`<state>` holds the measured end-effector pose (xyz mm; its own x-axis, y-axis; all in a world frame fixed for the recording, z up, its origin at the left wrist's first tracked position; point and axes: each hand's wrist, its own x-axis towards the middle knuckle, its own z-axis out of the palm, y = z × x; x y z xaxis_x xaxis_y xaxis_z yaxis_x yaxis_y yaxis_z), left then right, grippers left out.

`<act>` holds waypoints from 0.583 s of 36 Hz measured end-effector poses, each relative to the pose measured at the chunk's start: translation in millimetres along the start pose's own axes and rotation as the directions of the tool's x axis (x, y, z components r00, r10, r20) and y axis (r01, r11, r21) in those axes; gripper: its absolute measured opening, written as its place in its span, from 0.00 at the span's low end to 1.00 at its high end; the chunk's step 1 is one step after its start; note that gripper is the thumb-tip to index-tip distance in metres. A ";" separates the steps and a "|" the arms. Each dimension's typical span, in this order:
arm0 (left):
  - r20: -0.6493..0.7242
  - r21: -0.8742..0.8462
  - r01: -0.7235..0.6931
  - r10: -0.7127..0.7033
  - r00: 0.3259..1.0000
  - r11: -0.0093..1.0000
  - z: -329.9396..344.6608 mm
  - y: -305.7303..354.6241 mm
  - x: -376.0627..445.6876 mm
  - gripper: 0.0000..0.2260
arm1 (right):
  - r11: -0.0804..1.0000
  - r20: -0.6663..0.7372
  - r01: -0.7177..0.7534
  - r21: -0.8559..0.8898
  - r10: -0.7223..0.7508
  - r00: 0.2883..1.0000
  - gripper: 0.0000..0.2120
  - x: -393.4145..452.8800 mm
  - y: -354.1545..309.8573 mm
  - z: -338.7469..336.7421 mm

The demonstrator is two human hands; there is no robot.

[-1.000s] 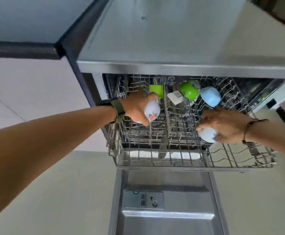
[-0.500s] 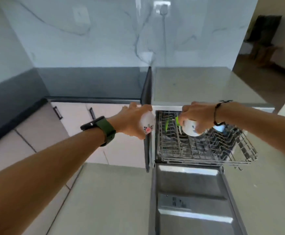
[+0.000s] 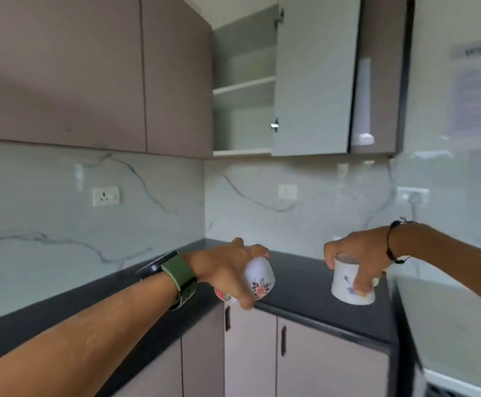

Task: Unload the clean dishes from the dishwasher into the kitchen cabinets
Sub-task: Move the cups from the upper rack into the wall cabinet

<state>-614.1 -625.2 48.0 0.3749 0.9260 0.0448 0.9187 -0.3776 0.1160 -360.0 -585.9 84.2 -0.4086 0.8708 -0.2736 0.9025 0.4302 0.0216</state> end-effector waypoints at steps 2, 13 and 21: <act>-0.021 0.004 0.026 -0.026 0.999 1.000 -26.2 -34.2 3.9 0.37 | 1.000 -0.040 -0.012 0.017 0.013 0.999 0.20 19.6 -12.3 -38.1; -0.092 0.006 0.050 -0.049 0.995 0.999 -128.3 -150.7 105.0 0.36 | 0.995 -0.323 0.011 0.101 0.022 0.946 0.20 138.8 -18.3 -172.4; -0.186 0.098 0.063 -0.044 0.982 0.993 -168.5 -214.3 247.8 0.30 | 0.994 -0.515 0.057 0.088 -0.004 0.857 0.20 260.2 28.5 -233.4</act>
<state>-739.0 -314.5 201.4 0.3042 0.9261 0.2233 0.9484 -0.3165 0.0205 -472.4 -291.5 238.1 -0.4239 0.8673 0.2609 0.8861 0.4568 -0.0788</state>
